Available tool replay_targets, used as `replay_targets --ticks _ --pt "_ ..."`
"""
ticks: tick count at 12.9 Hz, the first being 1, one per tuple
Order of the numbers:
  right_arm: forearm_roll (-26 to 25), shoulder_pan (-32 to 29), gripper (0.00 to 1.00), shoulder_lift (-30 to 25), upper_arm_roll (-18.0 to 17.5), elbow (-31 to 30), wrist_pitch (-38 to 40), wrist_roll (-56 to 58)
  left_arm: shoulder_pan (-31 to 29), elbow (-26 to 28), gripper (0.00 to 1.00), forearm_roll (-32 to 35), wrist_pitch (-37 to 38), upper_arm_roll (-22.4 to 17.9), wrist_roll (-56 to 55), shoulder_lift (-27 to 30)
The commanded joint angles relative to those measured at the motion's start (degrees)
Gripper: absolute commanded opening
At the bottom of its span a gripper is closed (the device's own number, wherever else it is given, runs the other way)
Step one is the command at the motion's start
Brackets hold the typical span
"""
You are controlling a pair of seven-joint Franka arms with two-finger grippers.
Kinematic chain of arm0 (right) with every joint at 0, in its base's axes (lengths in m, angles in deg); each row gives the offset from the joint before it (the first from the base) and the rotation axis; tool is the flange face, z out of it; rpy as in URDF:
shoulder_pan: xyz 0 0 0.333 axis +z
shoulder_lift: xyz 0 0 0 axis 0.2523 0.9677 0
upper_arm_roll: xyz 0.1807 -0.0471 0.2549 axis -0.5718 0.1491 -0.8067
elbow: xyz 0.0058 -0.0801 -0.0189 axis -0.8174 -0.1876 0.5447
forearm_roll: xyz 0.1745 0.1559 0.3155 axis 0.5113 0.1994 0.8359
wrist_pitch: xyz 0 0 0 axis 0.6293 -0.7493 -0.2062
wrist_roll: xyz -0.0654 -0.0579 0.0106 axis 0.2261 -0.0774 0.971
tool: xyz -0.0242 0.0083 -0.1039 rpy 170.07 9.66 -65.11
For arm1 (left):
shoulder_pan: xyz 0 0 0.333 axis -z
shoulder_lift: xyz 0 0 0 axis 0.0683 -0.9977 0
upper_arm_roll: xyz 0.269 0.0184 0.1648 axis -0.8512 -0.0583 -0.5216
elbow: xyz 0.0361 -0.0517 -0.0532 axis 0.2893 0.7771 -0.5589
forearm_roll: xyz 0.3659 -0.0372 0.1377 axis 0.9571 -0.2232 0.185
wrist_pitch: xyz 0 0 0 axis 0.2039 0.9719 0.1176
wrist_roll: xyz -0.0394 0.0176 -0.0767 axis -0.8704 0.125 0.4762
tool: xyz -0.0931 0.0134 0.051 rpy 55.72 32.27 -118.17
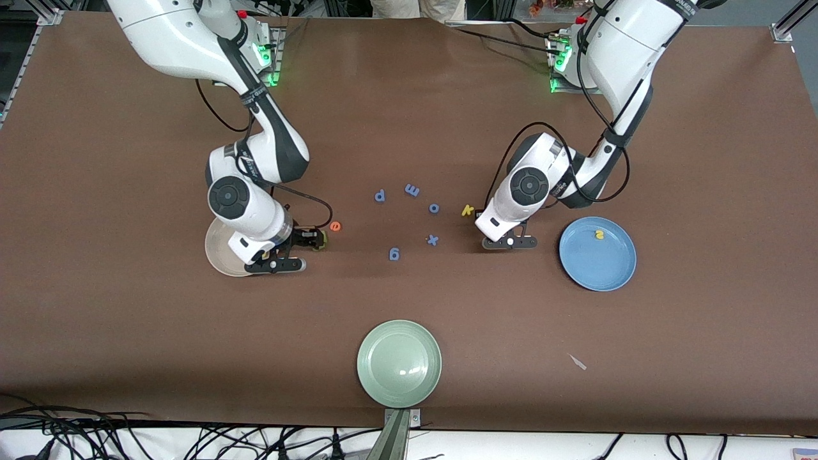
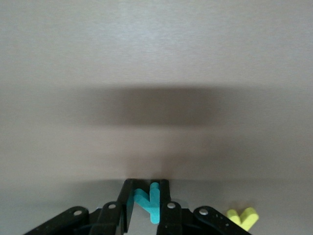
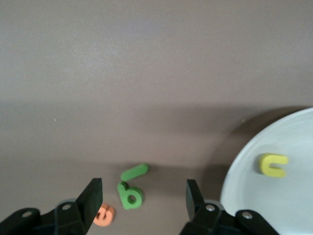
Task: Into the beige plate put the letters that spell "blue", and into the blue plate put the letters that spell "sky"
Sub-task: 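Grasp the teal y with the left gripper while the right reaches the l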
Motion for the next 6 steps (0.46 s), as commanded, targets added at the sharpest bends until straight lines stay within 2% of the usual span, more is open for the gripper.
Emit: replay_targets --ticks 1,3,6 --pt "0.54 0.34 0.77 1.17 0.08 -1.73 -5.4 -5.88 -4.03 -0.92 0.0 1.71 8.71 -0.04 9.02 4.58" --pt "0.54 0.25 0.75 1.34 0.08 -4.37 -11.03 -7.03 -9.04 -1.19 0.0 1.71 11.71 0.05 20.61 6.69" --pt "0.46 0.69 0.71 1.34 0.08 -4.56 -12.19 -9.14 -17.65 -1.28 0.0 1.1 13.31 0.05 41.43 6.53"
